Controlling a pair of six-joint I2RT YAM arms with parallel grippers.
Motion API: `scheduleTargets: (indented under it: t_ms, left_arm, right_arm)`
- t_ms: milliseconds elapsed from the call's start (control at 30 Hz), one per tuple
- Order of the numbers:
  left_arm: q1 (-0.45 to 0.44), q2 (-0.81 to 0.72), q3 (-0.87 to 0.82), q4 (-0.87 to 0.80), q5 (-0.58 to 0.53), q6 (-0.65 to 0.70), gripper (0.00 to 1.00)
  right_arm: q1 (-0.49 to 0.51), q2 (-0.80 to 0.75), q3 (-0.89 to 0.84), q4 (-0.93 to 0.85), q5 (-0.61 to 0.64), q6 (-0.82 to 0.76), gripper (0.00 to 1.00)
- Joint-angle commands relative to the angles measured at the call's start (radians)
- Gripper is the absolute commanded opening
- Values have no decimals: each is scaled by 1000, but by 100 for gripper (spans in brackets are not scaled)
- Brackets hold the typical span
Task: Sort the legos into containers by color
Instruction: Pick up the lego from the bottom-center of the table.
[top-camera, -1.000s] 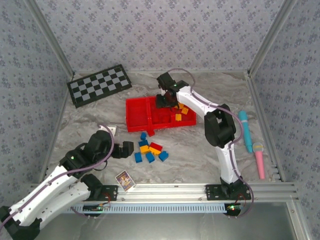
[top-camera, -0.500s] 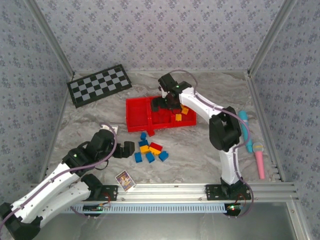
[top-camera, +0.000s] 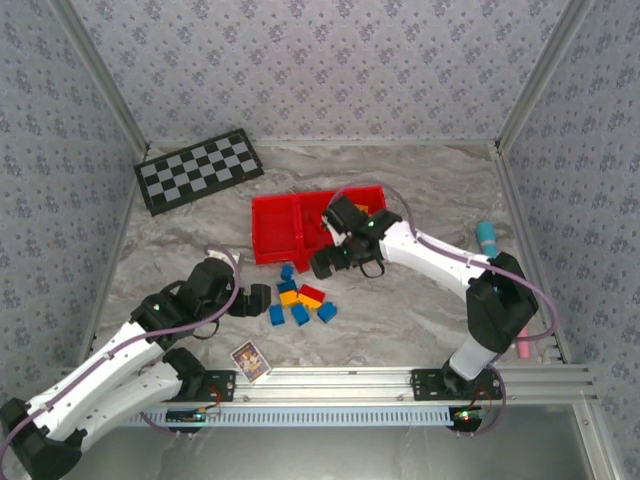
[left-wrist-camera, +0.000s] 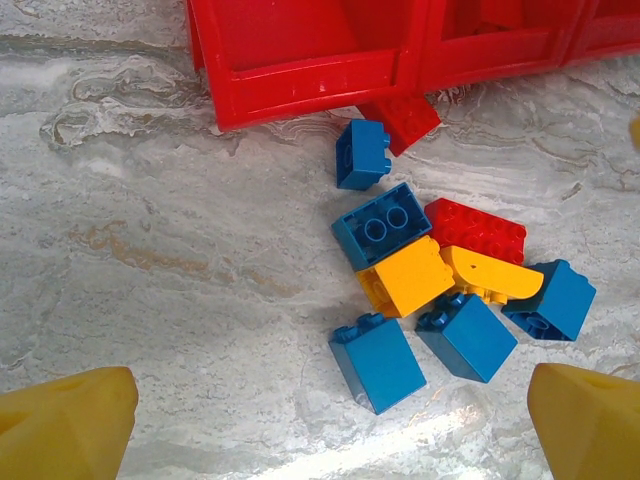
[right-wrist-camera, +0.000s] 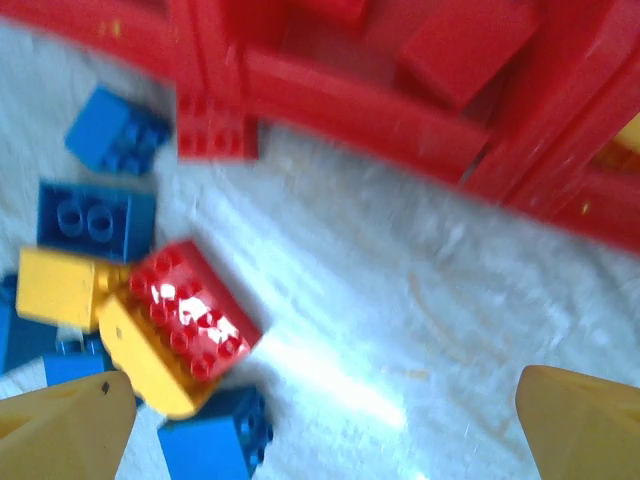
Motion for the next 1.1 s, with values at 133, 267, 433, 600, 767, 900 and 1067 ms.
scheduleTargets:
  t_ms: [133,267,433,600,767,900,1067]
  left_arm:
    - [-8,1,9,11,-1,5,100]
    - [-8,9,11,11,6,7,100]
    - [-7,17,14,8,8,6,100]
    - [-9,14,14,5,2,2,100]
    - [-10,12,14,2,2,0,100]
    - [-9,14,13,2,2,0,100]
    - [-9,18,15,3,4,2,100]
  right_arm:
    - [160,-66,-154,55,97,19,100]
    - [189,-35,-174,36,51,23,100]
    - [228,-3,-182,33,88,24,100]
    - [272,47,-168,45,137,25,100]
    - [305,96,-167,65,160,10,95]
    - [311,127,-157,56,183,15,87]
    - [311,151,-151,57,199,28,79]
